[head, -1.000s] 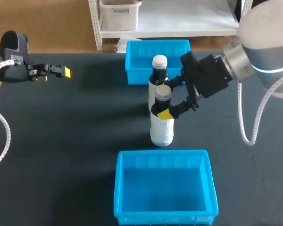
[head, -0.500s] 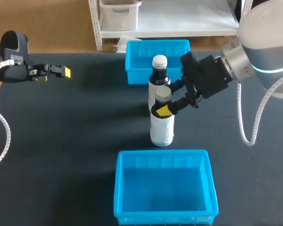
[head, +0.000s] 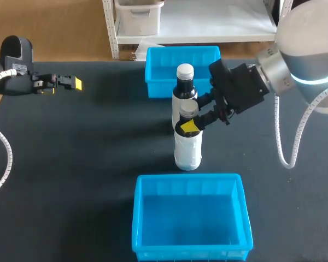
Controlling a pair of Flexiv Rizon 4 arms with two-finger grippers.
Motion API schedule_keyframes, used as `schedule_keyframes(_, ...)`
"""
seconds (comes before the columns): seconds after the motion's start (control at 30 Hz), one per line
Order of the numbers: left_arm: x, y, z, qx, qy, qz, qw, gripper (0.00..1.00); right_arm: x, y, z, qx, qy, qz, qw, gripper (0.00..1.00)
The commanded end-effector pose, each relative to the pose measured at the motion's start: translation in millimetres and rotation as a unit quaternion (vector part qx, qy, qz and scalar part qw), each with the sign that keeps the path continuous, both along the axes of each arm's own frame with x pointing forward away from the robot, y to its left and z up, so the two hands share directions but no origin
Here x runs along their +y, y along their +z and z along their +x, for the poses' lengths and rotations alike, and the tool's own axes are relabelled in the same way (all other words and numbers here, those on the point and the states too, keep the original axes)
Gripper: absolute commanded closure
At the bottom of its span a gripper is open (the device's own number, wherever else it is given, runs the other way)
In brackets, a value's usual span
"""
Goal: Pick up the bottle, and place it in the far bin if it is heavy, or in the near bin if it is light.
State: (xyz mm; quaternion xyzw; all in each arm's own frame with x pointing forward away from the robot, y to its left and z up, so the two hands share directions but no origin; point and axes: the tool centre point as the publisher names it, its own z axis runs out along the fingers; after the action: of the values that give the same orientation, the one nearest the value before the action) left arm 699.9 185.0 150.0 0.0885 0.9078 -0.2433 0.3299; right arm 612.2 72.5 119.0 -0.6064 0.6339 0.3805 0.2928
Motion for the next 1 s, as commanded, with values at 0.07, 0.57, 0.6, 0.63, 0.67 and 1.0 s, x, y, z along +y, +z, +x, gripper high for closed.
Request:
schedule_keyframes(0.07,0,0.0,0.0,0.000,0.000,0.000,1.000,0.00,0,-3,-1.8,0.000,-0.001,0.001,1.000,0.79)
schedule_keyframes(0.57,0,0.0,0.0,0.000,0.000,0.000,1.000,0.00,-2,0,-1.6,-0.006,-0.002,0.005,1.000,1.00)
schedule_keyframes(0.6,0,0.0,0.0,0.000,0.000,0.000,1.000,0.00,-2,2,-1.5,-0.006,-0.002,0.006,1.000,1.00)
schedule_keyframes(0.63,0,0.0,0.0,0.000,0.000,0.000,1.000,0.00,-3,3,-1.4,-0.007,-0.002,0.006,1.000,1.00)
schedule_keyframes(0.67,0,0.0,0.0,0.000,0.000,0.000,1.000,0.00,-3,4,-1.4,-0.008,-0.003,0.007,1.000,1.00)
schedule_keyframes(1.0,0,0.0,0.0,0.000,0.000,0.000,1.000,0.00,-11,37,2.5,-0.039,0.000,0.007,0.999,1.00)
